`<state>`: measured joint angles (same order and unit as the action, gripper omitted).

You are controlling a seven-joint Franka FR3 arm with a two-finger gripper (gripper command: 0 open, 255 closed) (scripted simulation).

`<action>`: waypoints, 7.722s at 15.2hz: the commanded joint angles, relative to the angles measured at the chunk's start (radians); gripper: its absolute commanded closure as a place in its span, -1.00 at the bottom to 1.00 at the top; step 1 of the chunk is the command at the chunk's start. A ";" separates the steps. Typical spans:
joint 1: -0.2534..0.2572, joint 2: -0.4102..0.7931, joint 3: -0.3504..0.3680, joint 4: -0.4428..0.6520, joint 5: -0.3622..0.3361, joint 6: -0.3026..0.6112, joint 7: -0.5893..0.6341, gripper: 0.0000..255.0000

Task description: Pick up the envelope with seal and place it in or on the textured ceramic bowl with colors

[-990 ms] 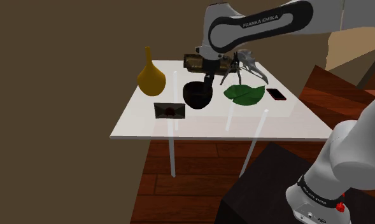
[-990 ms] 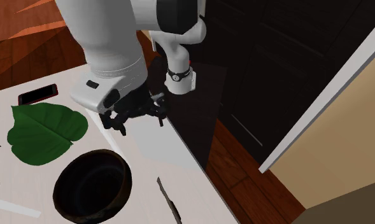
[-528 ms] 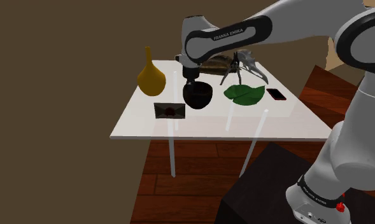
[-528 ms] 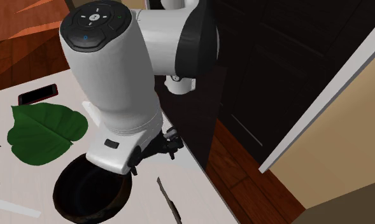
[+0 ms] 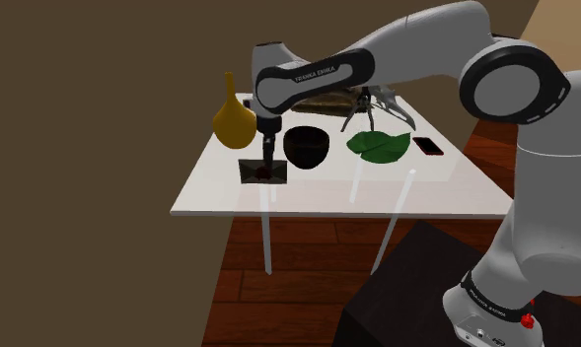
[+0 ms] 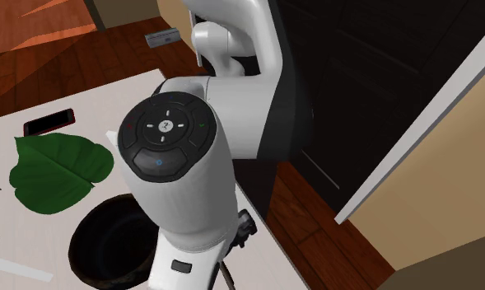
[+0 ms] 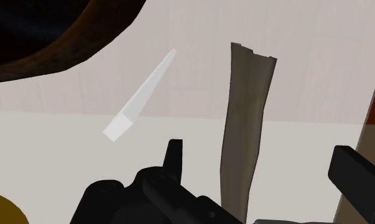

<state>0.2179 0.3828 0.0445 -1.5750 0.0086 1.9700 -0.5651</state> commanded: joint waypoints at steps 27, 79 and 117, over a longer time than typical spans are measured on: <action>0.002 0.017 0.001 -0.010 -0.001 0.029 -0.001 1.00; -0.229 -0.069 -0.099 0.288 0.036 -0.365 -0.325 1.00; -0.229 -0.080 -0.100 0.232 0.036 -0.320 -0.328 -1.00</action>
